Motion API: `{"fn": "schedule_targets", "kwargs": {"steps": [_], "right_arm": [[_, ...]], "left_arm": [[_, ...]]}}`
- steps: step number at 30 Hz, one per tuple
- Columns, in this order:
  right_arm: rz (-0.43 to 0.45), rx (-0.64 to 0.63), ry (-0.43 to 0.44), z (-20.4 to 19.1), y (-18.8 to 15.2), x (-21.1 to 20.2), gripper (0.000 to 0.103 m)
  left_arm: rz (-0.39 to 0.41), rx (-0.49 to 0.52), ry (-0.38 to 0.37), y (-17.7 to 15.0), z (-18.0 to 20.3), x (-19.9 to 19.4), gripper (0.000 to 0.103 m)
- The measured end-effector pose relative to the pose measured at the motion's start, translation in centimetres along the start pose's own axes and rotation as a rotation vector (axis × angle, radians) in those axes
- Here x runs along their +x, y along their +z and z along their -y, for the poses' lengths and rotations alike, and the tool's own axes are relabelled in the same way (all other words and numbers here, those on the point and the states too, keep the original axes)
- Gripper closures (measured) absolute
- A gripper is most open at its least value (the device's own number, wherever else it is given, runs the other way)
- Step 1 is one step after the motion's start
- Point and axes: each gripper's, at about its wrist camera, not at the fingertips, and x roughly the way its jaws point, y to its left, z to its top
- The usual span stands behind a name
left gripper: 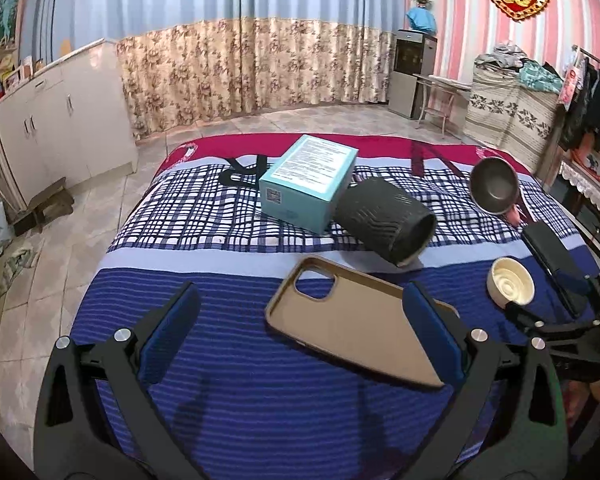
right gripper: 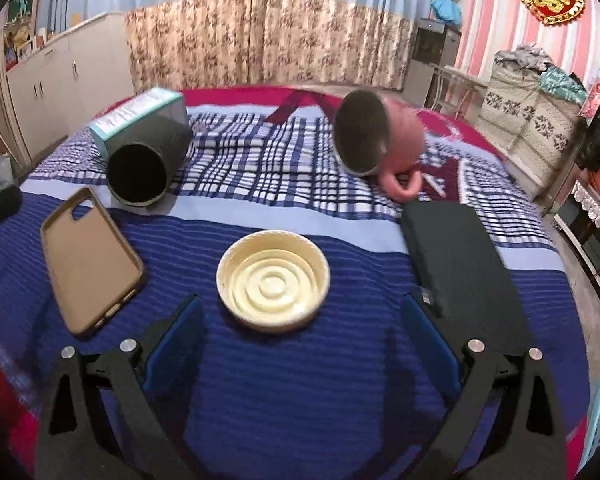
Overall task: Collect trash
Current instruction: 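Move both tools back over the bed toward the cream round lid, then grasp the cream round lid with right tool while left grasps black mesh cylinder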
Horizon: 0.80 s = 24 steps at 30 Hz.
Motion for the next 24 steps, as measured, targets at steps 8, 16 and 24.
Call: {"fn": "schedule_targets", "kwargs": {"steps": [8,16,24], "right_arm": [[0.001,-0.012,0.074,-0.2,-0.1,0.3,0.043],[0.076,0.018,-0.009,3.8,-1.9,-4.7,0.043],[0.093,0.105,-0.103,10.3,-4.1,-9.2,0.043]], "left_arm": [[-0.018,-0.035,-0.035,2.2,2.2,2.4,0.005],[-0.078,-0.024,0.035,3.9,7.3,6.7,0.005],[-0.133,0.01,0.137,3.8,9.2,9.8,0.006]]}}
